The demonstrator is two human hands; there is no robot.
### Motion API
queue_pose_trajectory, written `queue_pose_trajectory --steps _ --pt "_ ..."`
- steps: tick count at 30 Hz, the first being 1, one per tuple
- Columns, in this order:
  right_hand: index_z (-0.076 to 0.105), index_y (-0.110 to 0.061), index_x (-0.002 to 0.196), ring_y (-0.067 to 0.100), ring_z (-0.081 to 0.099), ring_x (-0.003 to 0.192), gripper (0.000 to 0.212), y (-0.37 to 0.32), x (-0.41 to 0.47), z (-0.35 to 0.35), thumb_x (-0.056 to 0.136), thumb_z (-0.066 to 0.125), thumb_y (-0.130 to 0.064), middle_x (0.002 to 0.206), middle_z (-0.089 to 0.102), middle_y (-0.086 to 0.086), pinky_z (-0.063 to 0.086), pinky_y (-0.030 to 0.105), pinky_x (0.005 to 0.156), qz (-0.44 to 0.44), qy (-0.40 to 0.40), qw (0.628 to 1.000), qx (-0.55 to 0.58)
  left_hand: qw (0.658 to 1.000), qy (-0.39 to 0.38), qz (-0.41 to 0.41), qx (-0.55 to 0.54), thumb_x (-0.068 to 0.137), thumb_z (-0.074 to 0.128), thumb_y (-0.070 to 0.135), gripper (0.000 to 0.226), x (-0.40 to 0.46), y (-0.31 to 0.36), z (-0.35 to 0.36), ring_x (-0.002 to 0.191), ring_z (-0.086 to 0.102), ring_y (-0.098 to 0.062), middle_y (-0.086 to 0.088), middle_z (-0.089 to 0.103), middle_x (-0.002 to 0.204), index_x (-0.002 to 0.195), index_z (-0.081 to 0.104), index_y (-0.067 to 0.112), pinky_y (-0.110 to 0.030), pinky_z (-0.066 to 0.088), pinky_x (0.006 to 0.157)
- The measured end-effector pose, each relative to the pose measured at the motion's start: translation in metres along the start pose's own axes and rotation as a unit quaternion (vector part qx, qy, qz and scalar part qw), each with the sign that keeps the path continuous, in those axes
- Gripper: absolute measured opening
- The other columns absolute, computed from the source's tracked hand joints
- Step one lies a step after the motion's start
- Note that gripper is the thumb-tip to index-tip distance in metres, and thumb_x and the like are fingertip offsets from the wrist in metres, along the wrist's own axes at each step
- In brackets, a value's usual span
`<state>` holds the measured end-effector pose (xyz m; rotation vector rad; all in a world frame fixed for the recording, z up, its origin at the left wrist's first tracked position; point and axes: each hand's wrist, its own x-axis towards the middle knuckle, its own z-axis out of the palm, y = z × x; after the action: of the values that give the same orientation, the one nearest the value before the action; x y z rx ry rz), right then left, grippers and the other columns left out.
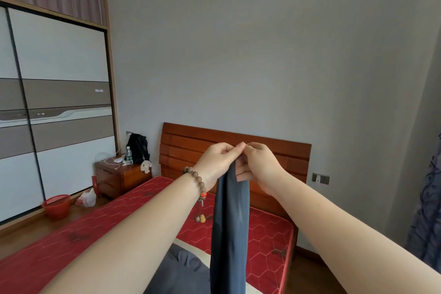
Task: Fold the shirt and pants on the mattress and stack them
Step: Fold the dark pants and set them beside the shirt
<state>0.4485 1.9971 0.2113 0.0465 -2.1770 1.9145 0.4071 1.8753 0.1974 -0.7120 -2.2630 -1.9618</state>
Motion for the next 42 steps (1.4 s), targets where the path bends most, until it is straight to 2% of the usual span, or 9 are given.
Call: queue_pose_trajectory --steps 4,9,11,14,20,28,31,34,42 --pt "0.063 0.002 0.093 0.033 0.072 0.073 0.037 -0.011 -0.003 -0.015 0.103 0.04 -0.024 0.077 0.072 0.022 0.058 0.033 0.058 0.006 -0.09 0.996 0.004 0.998 -0.063 0.018 -0.022 0.087 0.069 0.022 0.018 -0.002 -0.005 -0.011 0.09 0.069 -0.01 -0.003 0.074 0.089 0.099 0.068 0.009 -0.016 0.05 0.079" --pt "0.066 -0.007 0.082 0.018 0.066 0.058 0.021 -0.014 0.007 -0.042 0.096 0.057 -0.02 0.065 0.067 0.01 0.06 0.032 0.062 -0.113 -0.02 0.987 -0.113 0.995 -0.077 0.04 -0.04 0.092 0.061 0.007 0.008 -0.003 -0.006 -0.025 0.086 0.068 -0.009 -0.001 0.074 0.088 0.096 0.067 0.006 -0.015 0.049 0.076" --pt "0.067 -0.01 0.088 0.012 0.065 0.072 0.007 -0.009 0.007 -0.047 0.09 0.066 -0.016 0.076 0.068 0.003 0.057 0.03 0.075 -0.155 -0.065 0.974 -0.152 0.993 -0.095 0.057 -0.041 0.092 0.06 0.005 0.008 -0.003 -0.004 -0.028 0.087 0.068 -0.009 0.0 0.073 0.089 0.094 0.067 0.009 -0.017 0.049 0.078" --pt "0.062 -0.01 0.098 0.011 0.063 0.084 0.02 0.001 0.004 -0.041 0.082 0.073 -0.007 0.09 0.067 0.004 0.051 0.027 0.084 -0.178 -0.155 0.957 -0.167 0.991 -0.093 0.091 -0.019 0.091 0.059 0.002 0.011 -0.002 0.001 -0.03 0.088 0.067 -0.01 -0.001 0.073 0.089 0.092 0.066 0.01 -0.018 0.049 0.081" --pt "0.06 -0.018 0.077 0.01 0.051 0.067 0.016 0.006 0.001 -0.034 0.083 0.073 -0.011 0.071 0.056 -0.003 0.044 0.026 0.066 -0.185 -0.2 0.944 -0.188 0.989 -0.044 0.122 0.066 0.09 0.062 0.005 0.011 0.004 0.003 -0.041 0.093 0.069 -0.014 -0.003 0.075 0.092 0.089 0.067 0.015 -0.023 0.05 0.09" --pt "0.048 -0.009 0.066 0.012 0.043 0.06 0.03 0.002 0.001 -0.048 0.085 0.07 -0.005 0.062 0.046 0.001 0.037 0.023 0.058 -0.163 -0.25 0.943 -0.148 0.982 0.033 0.135 0.124 0.088 0.064 0.006 0.011 0.003 0.008 -0.059 0.082 0.066 0.006 0.012 0.074 0.083 0.086 0.067 0.016 0.0 0.039 0.072" --pt "0.054 -0.002 0.07 0.011 0.047 0.062 0.026 -0.004 0.002 -0.057 0.083 0.074 -0.013 0.065 0.054 0.003 0.037 0.022 0.061 -0.197 -0.21 0.929 -0.232 0.981 0.048 0.138 0.126 0.088 0.064 0.005 0.013 0.002 0.009 -0.066 0.079 0.065 0.009 0.015 0.073 0.08 0.086 0.067 0.017 0.001 0.039 0.072" --pt "0.064 -0.021 0.069 0.0 0.053 0.064 0.017 -0.011 0.005 -0.063 0.081 0.076 -0.021 0.069 0.06 -0.013 0.039 0.014 0.064 -0.265 -0.101 0.901 -0.327 0.982 0.045 0.138 0.117 0.089 0.064 0.005 0.009 0.002 0.012 -0.067 0.079 0.065 0.009 0.013 0.073 0.082 0.089 0.067 0.014 0.0 0.04 0.072" --pt "0.053 -0.019 0.061 0.021 0.048 0.089 0.036 0.0 0.009 -0.063 0.078 0.075 -0.04 0.09 0.048 -0.005 0.041 0.033 0.08 -0.337 0.037 0.808 -0.483 0.981 0.051 0.153 0.109 0.09 0.063 0.007 0.006 0.001 0.019 -0.062 0.077 0.064 0.005 0.001 0.074 0.089 0.094 0.066 0.004 -0.004 0.043 0.075"
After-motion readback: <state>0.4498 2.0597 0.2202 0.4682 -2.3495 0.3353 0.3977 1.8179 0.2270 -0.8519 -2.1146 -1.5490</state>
